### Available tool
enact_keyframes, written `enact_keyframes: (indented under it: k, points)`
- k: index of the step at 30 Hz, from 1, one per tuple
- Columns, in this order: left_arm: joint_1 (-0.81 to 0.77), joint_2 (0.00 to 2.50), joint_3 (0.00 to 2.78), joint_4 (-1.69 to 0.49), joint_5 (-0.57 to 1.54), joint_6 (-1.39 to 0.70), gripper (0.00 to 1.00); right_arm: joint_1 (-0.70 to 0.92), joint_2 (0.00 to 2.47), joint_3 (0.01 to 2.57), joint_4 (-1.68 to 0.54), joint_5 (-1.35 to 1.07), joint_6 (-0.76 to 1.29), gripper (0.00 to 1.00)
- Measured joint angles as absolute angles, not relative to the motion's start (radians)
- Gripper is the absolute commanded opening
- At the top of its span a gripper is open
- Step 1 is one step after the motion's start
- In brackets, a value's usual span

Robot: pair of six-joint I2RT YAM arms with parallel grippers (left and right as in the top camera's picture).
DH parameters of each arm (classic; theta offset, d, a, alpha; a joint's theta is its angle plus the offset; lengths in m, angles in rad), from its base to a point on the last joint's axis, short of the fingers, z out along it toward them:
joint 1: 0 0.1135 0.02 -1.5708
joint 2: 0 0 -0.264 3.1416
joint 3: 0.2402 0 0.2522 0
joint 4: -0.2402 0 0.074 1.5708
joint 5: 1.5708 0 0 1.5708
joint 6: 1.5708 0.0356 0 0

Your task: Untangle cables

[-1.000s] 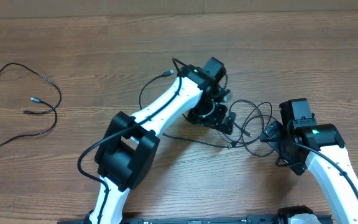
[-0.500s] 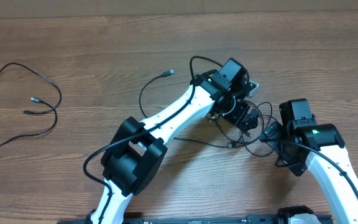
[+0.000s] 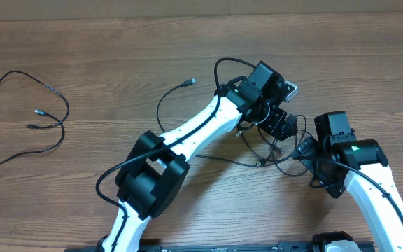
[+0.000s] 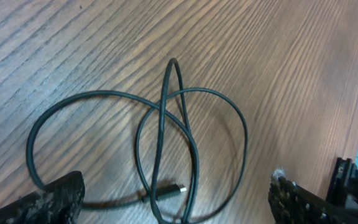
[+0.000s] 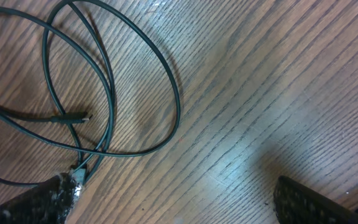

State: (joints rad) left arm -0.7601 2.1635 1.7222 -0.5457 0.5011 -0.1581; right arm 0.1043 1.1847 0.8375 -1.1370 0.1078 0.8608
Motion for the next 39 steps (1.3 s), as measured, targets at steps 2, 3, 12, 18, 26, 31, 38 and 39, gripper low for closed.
enact_keyframes:
  k: [2, 3, 12, 18, 26, 31, 38, 39]
  points:
    - [-0.766, 2.179, 1.722, -0.529, 0.501, -0.158, 0.95, 0.104, 1.185, 0.838, -1.137, 0.108, 0.860, 1.00]
    - [-0.770, 2.190, 1.722, -0.523, 0.501, -0.158, 0.94, 0.105, 1.185, 0.838, -1.136, 0.108, 0.861, 1.00]
    - [-0.817, 2.244, 1.722, -0.516, 0.448, -0.168, 0.40, 0.105, 1.185, 0.838, -1.134, 0.108, 0.860, 1.00]
    - [-0.820, 2.244, 1.722, -0.531, 0.434, -0.163, 0.20, 0.105, 1.185, 0.838, -1.134, 0.108, 0.860, 1.00]
    - [-0.815, 2.244, 1.722, -0.561, 0.397, -0.164, 0.04, 0.105, 1.185, 0.838, -1.137, 0.108, 0.858, 1.00]
    - [-0.776, 2.239, 1.742, -0.637, 0.364, -0.162, 0.04, 0.104, 1.185, 0.838, -1.137, 0.108, 0.849, 1.00]
    - [-0.602, 2.088, 1.844, -0.734, 0.344, -0.162, 0.04, 0.105, 1.185, 0.838, -1.137, 0.109, 0.841, 1.00]
    - [-0.569, 2.044, 1.864, -0.740, 0.343, -0.162, 0.04, 0.105, 1.185, 0.838, -1.137, 0.109, 0.840, 1.00]
